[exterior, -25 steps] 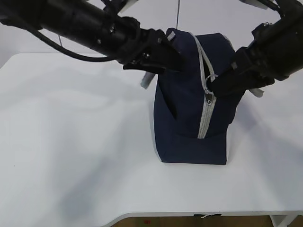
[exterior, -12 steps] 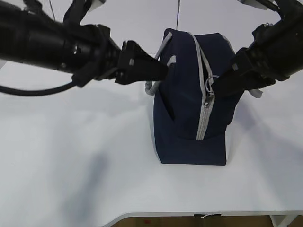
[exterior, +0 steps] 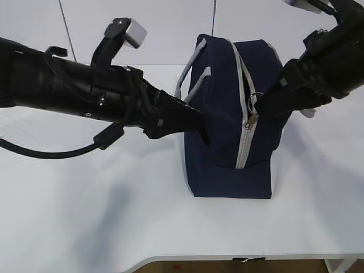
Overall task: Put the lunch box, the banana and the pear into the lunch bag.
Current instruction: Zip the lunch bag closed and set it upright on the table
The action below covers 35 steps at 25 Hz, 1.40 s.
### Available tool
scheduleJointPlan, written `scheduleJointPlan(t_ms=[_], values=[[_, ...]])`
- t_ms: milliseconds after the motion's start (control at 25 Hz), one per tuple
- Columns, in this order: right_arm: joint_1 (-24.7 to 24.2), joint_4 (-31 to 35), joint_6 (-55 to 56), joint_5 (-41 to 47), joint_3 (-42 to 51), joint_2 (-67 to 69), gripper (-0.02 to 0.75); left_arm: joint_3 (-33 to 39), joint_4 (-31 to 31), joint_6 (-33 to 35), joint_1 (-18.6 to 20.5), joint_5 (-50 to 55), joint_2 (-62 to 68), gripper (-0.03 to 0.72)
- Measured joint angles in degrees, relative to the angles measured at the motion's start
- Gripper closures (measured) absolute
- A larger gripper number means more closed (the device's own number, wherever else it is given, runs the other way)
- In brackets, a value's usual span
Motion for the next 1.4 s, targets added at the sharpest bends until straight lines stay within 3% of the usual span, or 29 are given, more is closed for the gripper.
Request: scheduleJointPlan(t_ms=[560,800,1160,1280,1400], values=[[0.00,1.36,0.00,0.77,-0.03,0.00,0.732,-0.15,-1.43,11.53,-2.71,-5.57,1.79,0.171],[0.00,1.82,0.00,0.90,-0.24,0.02,0.732,-3.55,-3.52,12.31,-2.71,-3.65,4.60,0.169],[0.00,1.95,0.00,0.93,-0.45,0.02,0.732,-3.93,-1.78,11.83,-3.03,-0.02,6.01,0.171],[0.00,1.95,0.00,0.93,-0.49,0.02,0.732,-3.93,-1.22,11.58,-3.03,-0.02,6.01,0.242],[0.00,1.95,0.00,1.03,-0.49,0.02,0.732,-3.93,-1.18,11.50,-3.03,-0.02,6.01,0.429]])
